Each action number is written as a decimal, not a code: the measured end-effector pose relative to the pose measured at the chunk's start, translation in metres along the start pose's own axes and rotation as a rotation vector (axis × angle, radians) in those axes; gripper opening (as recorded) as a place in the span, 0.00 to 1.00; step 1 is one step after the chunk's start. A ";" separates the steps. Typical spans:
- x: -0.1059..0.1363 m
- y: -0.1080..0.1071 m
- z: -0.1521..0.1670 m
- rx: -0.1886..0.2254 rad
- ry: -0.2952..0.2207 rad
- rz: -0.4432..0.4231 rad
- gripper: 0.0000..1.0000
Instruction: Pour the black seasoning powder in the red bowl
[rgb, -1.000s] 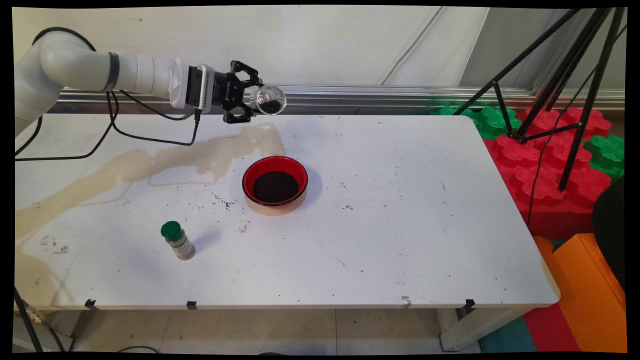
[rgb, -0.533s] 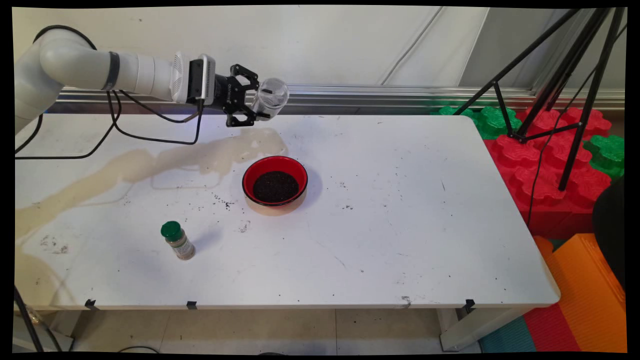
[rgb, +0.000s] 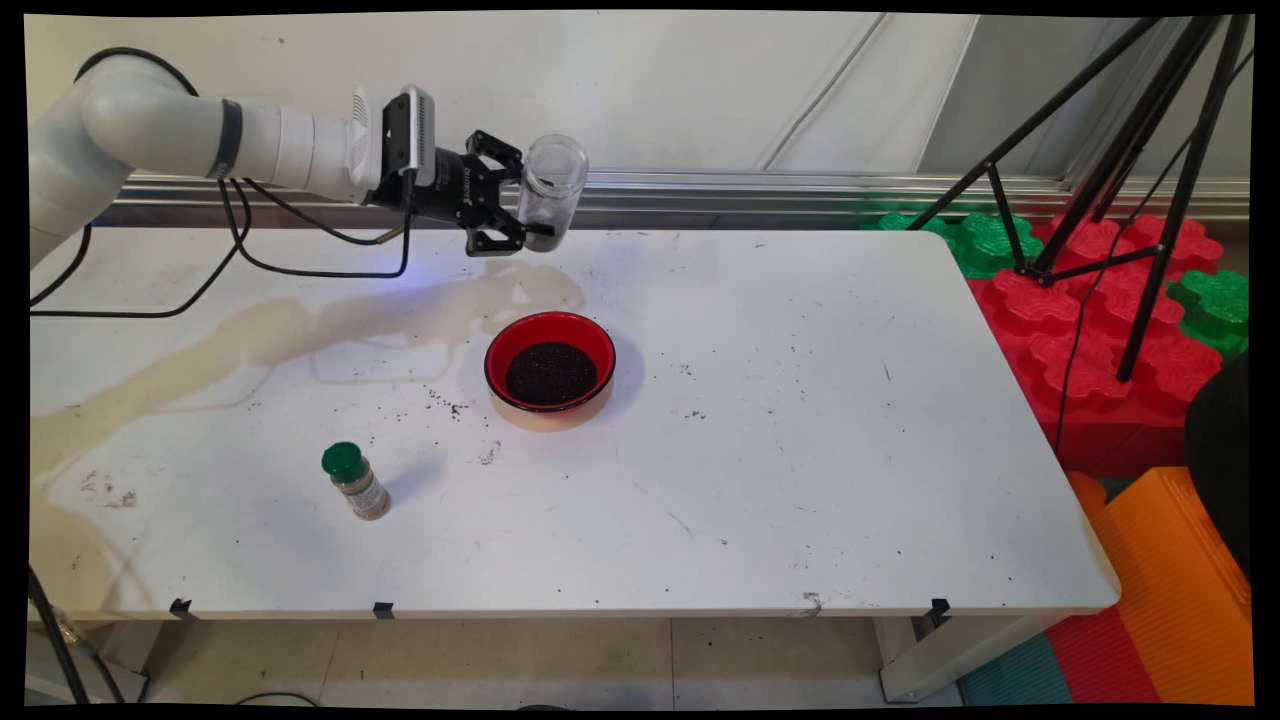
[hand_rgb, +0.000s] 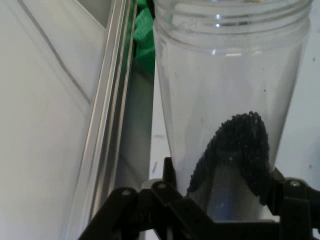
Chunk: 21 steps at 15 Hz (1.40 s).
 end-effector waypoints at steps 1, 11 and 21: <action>0.002 0.001 0.001 -0.005 0.008 -0.032 0.00; 0.022 0.008 0.006 -0.059 0.109 -0.289 0.00; 0.008 0.002 0.001 -0.044 0.135 -0.449 0.00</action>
